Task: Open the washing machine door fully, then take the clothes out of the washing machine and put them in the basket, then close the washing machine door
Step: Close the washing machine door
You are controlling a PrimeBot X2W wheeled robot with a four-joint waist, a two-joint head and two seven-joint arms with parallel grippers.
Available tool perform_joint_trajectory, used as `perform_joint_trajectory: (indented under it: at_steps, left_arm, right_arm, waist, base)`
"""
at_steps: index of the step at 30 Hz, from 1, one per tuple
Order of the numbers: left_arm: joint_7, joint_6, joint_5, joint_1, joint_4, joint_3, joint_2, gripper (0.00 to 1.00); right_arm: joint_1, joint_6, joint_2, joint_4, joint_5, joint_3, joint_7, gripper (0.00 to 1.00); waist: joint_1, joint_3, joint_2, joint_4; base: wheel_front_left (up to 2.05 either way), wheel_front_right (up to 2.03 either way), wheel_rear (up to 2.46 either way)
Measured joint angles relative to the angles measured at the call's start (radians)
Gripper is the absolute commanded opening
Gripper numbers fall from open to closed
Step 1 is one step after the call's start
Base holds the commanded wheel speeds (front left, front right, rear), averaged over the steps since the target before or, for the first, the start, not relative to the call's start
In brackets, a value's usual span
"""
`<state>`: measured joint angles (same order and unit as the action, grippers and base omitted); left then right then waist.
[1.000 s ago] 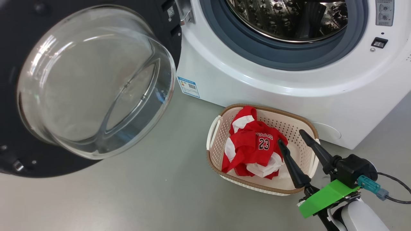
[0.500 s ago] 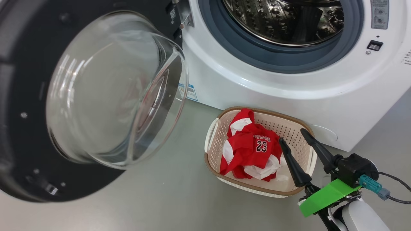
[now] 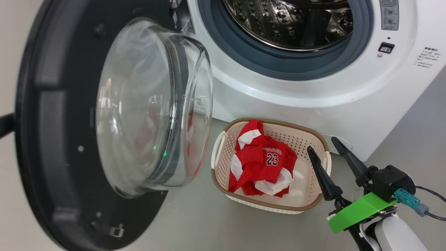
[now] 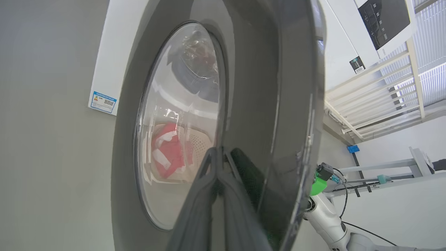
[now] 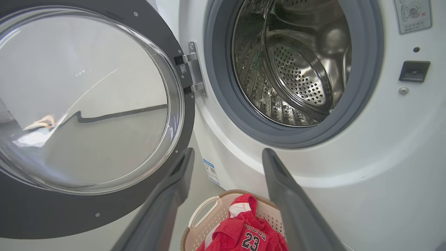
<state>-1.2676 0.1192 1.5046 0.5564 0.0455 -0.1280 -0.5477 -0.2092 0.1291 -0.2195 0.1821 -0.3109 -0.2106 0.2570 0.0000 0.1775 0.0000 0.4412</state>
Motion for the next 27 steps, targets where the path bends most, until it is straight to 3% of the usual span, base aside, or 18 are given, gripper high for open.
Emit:
perform_joint_trajectory:
  at_steps: [12, 22, 27]
  left_arm:
    - [0.043, 0.0, 0.0, 0.011, -0.177, 0.12, 0.114, 0.0]
    - [0.192, 0.0, -0.086, 0.094, -0.189, 0.257, 0.2, 0.0]
    - [0.258, 0.0, -0.105, 0.129, -0.175, 0.305, 0.206, 0.0]
  right_arm:
    - [0.0, 0.0, 0.022, -0.009, 0.002, 0.025, 0.0, 1.0]
    - [-0.001, 0.0, 0.038, -0.012, 0.002, 0.031, 0.0, 1.0]
    - [-0.002, 0.0, 0.053, -0.015, 0.002, 0.037, 0.0, 1.0]
  waist:
    - [0.0, 0.001, 0.0, -0.082]
    - [0.0, 0.012, 0.0, -0.175]
    - [-0.0001, 0.022, 0.0, -0.225]
  base:
    - [0.0, 0.0, 0.0]
    - [0.0, 0.0, 0.0]
    - [0.0, 0.0, 0.0]
